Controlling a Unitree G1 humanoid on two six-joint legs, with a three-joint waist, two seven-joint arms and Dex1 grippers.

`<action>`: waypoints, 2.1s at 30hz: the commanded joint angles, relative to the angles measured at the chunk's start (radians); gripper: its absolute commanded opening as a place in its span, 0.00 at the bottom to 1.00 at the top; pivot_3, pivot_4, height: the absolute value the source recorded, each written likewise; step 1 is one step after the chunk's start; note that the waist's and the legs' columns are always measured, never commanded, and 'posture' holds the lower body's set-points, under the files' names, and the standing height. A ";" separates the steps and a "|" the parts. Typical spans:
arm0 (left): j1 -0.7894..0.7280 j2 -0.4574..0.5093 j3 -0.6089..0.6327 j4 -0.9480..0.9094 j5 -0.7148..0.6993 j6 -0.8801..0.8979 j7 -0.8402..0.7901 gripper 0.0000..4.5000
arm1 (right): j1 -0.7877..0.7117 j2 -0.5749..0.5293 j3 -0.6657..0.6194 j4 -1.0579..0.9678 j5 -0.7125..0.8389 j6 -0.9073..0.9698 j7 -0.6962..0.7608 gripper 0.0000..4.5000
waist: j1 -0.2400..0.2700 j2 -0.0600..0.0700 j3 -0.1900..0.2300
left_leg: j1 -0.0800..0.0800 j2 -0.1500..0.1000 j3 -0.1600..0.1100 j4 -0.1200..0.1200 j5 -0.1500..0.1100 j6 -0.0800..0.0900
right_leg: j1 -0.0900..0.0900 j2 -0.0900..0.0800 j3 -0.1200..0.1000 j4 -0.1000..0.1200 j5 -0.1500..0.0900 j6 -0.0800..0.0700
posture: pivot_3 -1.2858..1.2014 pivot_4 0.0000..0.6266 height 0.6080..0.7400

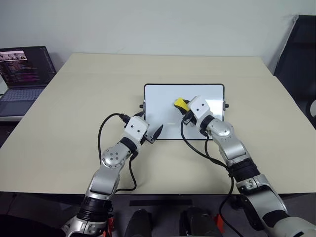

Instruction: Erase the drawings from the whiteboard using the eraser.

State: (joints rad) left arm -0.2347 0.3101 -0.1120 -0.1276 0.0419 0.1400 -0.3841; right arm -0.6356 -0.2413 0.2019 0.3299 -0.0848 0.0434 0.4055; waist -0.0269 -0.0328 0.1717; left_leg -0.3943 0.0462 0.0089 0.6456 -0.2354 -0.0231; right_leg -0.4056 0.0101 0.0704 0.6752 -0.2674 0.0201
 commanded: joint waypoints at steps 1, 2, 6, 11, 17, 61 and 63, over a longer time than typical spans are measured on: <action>-0.013 -0.003 0.001 -0.029 -0.005 -0.018 -0.003 1.00 | 0.050 -0.053 -0.038 0.047 -0.017 0.101 -0.009 0.22 | 0.000 0.000 0.000 | 0.000 0.000 0.000 0.000 0.000 0.000 | 0.000 0.000 0.000 0.000 0.000 0.000 | 0.52 0.24 1.00; -0.015 -0.003 0.002 -0.025 -0.005 -0.020 -0.004 1.00 | 0.057 -0.062 -0.041 0.039 -0.018 0.108 -0.009 0.22 | 0.000 0.000 0.000 | 0.000 0.000 0.000 0.000 0.000 0.000 | 0.000 -0.001 0.000 0.000 0.000 0.000 | 0.52 0.24 1.00; -0.028 -0.008 -0.003 -0.009 -0.006 -0.028 -0.006 1.00 | 0.086 -0.095 -0.052 0.007 -0.013 0.124 -0.004 0.22 | 0.000 -0.001 0.000 | 0.000 -0.001 0.000 0.000 0.001 0.001 | 0.001 -0.002 0.000 -0.001 0.000 0.001 | 0.52 0.24 1.00; -0.042 -0.019 -0.013 0.008 -0.006 -0.036 -0.007 1.00 | 0.102 -0.110 -0.068 -0.044 0.005 0.148 -0.004 0.22 | 0.000 -0.001 0.000 | 0.001 -0.001 0.001 0.000 0.001 0.002 | 0.001 -0.002 0.000 -0.001 0.000 0.001 | 0.52 0.24 1.00; -0.053 -0.028 -0.021 0.027 -0.006 -0.050 -0.015 1.00 | 0.109 -0.052 -0.119 -0.301 0.152 0.313 0.027 0.22 | 0.000 -0.001 0.000 | -0.001 0.000 0.001 -0.001 0.001 0.002 | 0.000 -0.002 0.000 -0.002 0.001 0.001 | 0.52 0.24 1.00; 0.125 -0.022 -0.063 -0.159 -0.028 0.011 -0.074 1.00 | 0.367 -0.012 0.000 -0.405 0.170 0.222 0.097 0.22 | -0.015 -0.001 0.001 | 0.000 0.000 0.004 -0.014 0.000 0.001 | -0.002 0.004 0.001 -0.012 0.005 0.007 | 0.52 0.24 1.00; 0.128 -0.020 -0.063 -0.161 -0.029 0.012 -0.075 1.00 | 0.332 -0.003 -0.018 -0.372 0.157 0.198 0.073 0.22 | -0.016 -0.001 0.001 | 0.000 0.000 0.004 -0.014 0.000 0.001 | -0.003 0.004 0.001 -0.012 0.005 0.007 | 0.52 0.24 1.00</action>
State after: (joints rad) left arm -0.1087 0.2906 -0.1708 -0.2392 0.0154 0.1544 -0.4645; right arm -0.2710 -0.2526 0.2029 -0.0621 0.0799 0.2615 0.4997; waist -0.0426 -0.0341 0.1727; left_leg -0.3947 0.0461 0.0129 0.6316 -0.2350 -0.0225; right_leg -0.4082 0.0145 0.0711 0.6630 -0.2628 0.0267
